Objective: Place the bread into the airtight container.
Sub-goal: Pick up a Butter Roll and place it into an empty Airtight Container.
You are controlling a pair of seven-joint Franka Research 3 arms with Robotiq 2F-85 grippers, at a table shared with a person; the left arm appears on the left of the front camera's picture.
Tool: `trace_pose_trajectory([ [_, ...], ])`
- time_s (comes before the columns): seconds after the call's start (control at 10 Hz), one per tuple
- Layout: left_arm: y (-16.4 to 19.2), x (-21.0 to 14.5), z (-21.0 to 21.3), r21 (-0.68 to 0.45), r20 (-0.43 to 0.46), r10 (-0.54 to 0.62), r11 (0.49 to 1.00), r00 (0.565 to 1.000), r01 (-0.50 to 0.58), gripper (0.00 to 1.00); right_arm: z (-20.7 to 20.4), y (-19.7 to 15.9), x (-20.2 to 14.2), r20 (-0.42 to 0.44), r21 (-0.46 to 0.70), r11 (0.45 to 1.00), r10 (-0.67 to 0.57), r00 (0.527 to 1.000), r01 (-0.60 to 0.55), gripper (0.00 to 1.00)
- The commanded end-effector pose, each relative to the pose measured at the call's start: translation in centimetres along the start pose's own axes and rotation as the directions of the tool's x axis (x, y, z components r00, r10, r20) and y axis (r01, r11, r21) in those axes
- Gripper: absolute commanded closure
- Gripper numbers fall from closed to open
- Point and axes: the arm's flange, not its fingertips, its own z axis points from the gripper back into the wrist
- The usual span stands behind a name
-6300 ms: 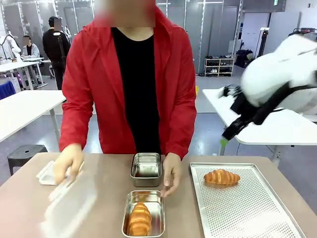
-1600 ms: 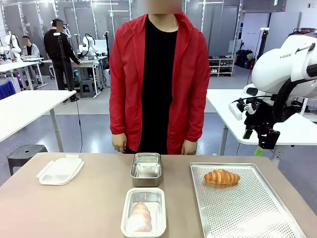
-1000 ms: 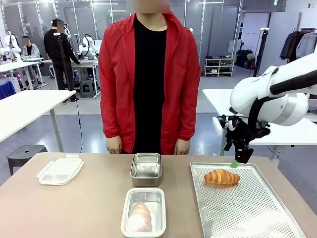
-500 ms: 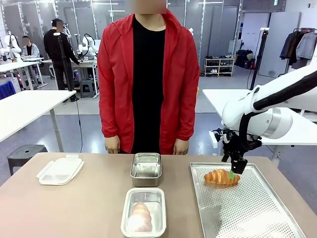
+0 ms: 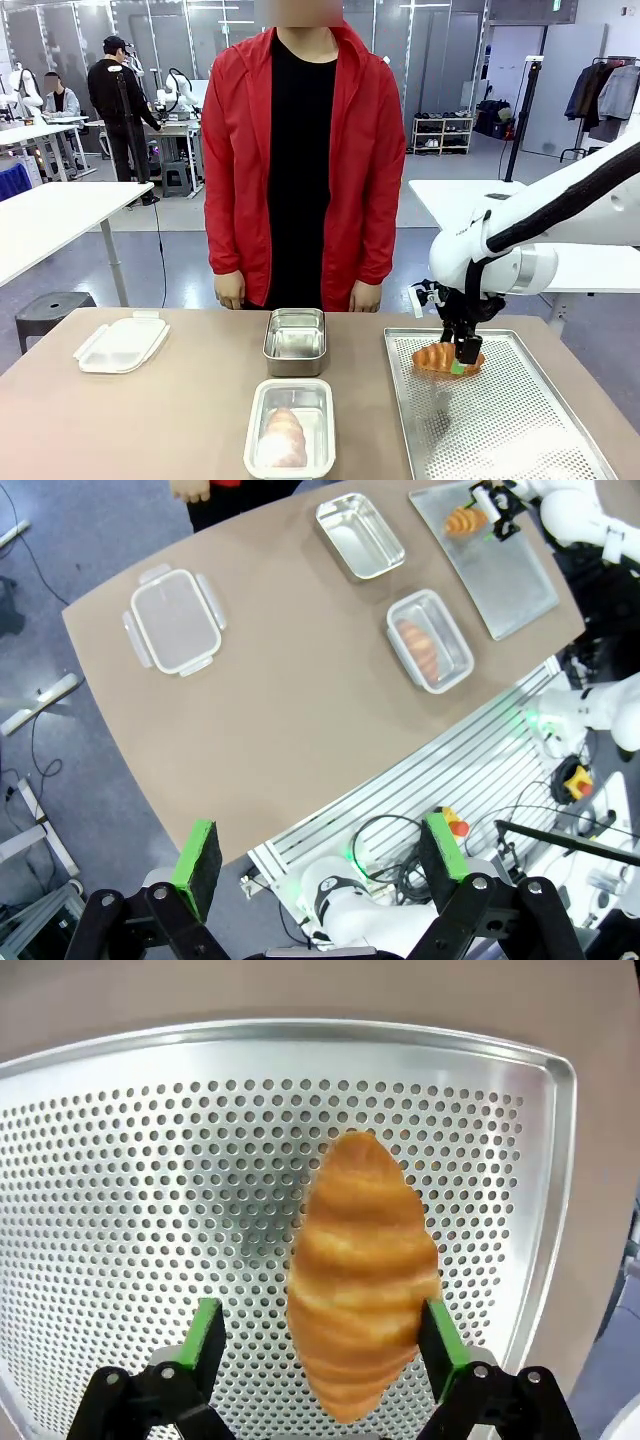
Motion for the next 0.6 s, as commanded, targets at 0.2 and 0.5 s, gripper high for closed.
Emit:
trace_pose_trajectory([
  [0.2,-0.07,-0.11,0.06,-0.002,-0.001,-0.010,1.000,1.000,0.010,0.00,-0.87,-0.82,0.62,-0.041,0.015,1.000,-0.020,0.999,0.021,0.39],
  [0.5,-0.07,-0.11,0.06,-0.002,-0.001,-0.010,1.000,1.000,0.010,0.00,-1.28,-1.03,0.82,-0.073,0.001,1.000,-0.019,0.997,0.019,0.64],
])
